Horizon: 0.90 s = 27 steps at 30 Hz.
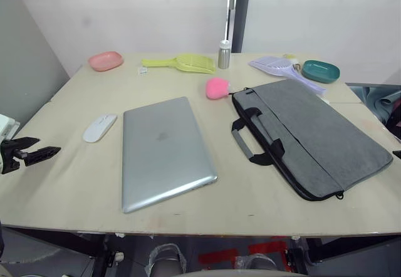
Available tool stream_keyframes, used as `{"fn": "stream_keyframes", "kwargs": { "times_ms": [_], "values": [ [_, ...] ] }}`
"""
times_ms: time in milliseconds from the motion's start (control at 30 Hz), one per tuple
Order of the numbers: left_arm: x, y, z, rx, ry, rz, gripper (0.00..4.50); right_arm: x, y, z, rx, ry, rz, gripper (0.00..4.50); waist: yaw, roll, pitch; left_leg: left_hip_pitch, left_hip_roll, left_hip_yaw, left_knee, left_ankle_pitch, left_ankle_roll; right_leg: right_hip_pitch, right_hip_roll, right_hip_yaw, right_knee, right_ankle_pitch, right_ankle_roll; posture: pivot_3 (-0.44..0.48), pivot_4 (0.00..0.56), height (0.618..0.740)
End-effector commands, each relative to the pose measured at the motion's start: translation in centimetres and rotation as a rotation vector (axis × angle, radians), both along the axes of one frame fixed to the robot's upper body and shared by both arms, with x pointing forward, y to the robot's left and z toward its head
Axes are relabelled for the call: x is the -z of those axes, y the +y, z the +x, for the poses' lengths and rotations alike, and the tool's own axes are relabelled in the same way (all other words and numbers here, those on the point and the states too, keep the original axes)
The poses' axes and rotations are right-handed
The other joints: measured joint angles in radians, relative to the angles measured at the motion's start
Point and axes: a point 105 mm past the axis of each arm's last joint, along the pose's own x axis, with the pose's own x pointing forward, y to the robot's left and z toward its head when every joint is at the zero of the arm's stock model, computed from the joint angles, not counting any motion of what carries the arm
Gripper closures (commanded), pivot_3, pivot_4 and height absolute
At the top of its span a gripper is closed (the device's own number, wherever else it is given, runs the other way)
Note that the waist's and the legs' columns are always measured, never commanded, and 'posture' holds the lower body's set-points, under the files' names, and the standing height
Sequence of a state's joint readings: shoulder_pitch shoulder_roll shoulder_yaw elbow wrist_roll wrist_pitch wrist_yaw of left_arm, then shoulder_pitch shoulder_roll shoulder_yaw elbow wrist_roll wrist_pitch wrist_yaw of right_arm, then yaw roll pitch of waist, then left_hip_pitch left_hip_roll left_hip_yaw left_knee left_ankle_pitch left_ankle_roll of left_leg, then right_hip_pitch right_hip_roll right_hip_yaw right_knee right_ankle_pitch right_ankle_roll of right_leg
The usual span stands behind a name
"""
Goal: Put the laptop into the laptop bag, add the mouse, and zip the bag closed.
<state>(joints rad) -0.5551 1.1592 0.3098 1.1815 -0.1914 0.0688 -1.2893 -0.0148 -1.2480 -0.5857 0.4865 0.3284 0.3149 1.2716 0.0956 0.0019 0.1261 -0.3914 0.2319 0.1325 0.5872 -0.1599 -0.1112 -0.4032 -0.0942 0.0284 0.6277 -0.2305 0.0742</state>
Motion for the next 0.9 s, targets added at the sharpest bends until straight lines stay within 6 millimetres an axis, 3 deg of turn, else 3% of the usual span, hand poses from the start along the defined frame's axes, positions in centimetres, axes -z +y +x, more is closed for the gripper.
{"fn": "stream_keyframes", "kwargs": {
  "times_ms": [33, 367, 500, 567, 700, 833, 867, 900],
  "values": [
    [-2.3, 0.4, 0.1, 0.009, -0.050, 0.044, 0.00, -1.8, 0.5, 0.2, -0.019, -0.053, -0.016, 0.01, 0.000, 0.000, 0.000, 0.000, 0.000, 0.000, 0.000, 0.000, 0.000, 0.000, 0.000, 0.000, 0.000, 0.000, 0.000, 0.000, 0.150, 0.740],
    [-2.9, 0.1, 0.8, -0.002, -0.084, 0.027, 0.00, -2.3, 0.7, 0.6, -0.014, -0.070, -0.017, 0.01, 0.001, 0.000, 0.000, 0.000, 0.000, 0.000, 0.000, 0.000, -0.001, 0.000, 0.000, 0.000, 0.000, 0.000, 0.000, 0.000, 0.150, 0.740],
    [-3.6, 0.3, 1.6, -0.057, -0.184, 0.033, 0.00, -2.6, 1.6, 1.5, -0.017, -0.117, -0.050, 0.01, 0.000, 0.000, 0.000, 0.000, 0.000, 0.000, 0.000, -0.002, -0.003, 0.000, 0.000, 0.000, 0.000, 0.000, 0.000, 0.000, 0.150, 0.740],
    [-3.2, -0.1, 1.4, -0.032, -0.182, 0.022, 0.00, -2.7, 3.0, 2.2, -0.036, -0.133, -0.039, 0.01, -0.003, 0.000, 0.000, 0.000, 0.000, 0.000, 0.000, -0.001, -0.002, 0.000, 0.000, 0.000, 0.000, 0.000, 0.000, 0.000, 0.150, 0.740],
    [-2.4, -1.2, 1.3, 0.022, -0.134, -0.031, 0.00, -2.6, 7.9, 3.7, -0.149, -0.152, -0.001, 0.01, -0.004, 0.000, 0.000, 0.001, 0.000, 0.001, -0.001, -0.001, -0.002, 0.000, 0.000, 0.001, 0.000, 0.000, 0.000, 0.000, 0.150, 0.740],
    [-2.7, -3.4, 1.2, 0.098, -0.079, -0.231, 0.00, -2.0, 11.7, 4.9, -0.234, -0.170, -0.001, 0.01, 0.002, -0.001, 0.001, 0.001, 0.001, 0.000, -0.001, -0.001, -0.004, 0.000, 0.001, 0.000, 0.000, 0.000, 0.000, 0.000, 0.150, 0.740],
    [-2.7, -3.8, 1.0, 0.116, -0.063, -0.228, 0.00, -1.8, 12.3, 4.9, -0.251, -0.167, 0.000, 0.50, 0.003, -0.001, 0.001, 0.001, 0.001, 0.000, -0.001, -0.002, -0.004, 0.000, 0.001, 0.000, 0.000, 0.000, 0.000, 0.000, 0.150, 0.740],
    [-2.8, -4.2, 0.9, 0.128, -0.029, -0.256, 0.00, -1.6, 13.3, 5.1, -0.275, -0.166, 0.013, 0.69, 0.005, -0.001, 0.001, 0.000, 0.000, 0.001, -0.002, -0.002, -0.004, 0.000, 0.001, 0.000, -0.001, 0.000, 0.000, 0.000, 0.150, 0.740]
  ]
}}
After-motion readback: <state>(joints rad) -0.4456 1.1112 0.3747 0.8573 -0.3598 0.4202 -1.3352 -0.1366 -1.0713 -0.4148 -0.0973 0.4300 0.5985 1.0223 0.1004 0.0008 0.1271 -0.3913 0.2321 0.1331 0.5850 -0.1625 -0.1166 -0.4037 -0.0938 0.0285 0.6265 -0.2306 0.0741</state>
